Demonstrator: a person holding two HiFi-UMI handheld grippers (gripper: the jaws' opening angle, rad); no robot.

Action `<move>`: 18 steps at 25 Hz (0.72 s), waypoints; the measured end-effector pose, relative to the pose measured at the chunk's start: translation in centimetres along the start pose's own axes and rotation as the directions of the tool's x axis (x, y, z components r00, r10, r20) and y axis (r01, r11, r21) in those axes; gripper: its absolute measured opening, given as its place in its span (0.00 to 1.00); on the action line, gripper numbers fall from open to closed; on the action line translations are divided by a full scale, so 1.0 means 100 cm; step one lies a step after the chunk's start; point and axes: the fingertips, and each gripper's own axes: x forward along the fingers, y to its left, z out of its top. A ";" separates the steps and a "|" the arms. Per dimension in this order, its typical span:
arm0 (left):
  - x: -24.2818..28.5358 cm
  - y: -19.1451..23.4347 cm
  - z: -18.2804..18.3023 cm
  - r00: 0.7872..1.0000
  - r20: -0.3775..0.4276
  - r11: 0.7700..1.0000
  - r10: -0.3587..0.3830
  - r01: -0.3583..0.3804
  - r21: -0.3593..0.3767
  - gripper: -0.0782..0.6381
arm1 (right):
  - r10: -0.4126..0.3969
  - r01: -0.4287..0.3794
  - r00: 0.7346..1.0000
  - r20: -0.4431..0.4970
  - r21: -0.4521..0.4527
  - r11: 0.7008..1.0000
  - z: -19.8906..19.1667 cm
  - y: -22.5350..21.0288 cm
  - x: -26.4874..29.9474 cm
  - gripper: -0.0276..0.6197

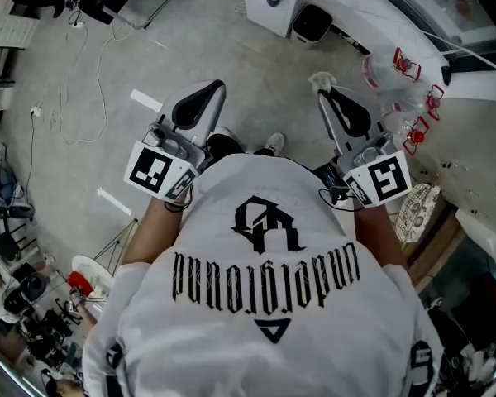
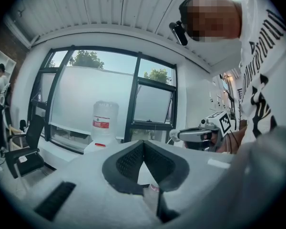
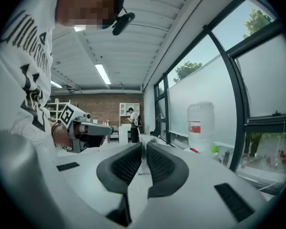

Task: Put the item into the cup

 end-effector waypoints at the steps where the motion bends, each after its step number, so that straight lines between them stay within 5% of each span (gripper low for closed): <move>1: 0.004 0.000 -0.002 1.000 -0.004 1.000 -0.003 0.003 -0.004 0.13 | -0.006 0.006 1.000 0.005 0.019 1.000 0.000 -0.006 0.000 0.10; 18: 0.043 0.112 0.004 0.999 0.006 0.998 -0.049 0.049 -0.040 0.13 | -0.094 0.094 0.995 -0.034 0.010 0.996 0.011 -0.050 0.092 0.10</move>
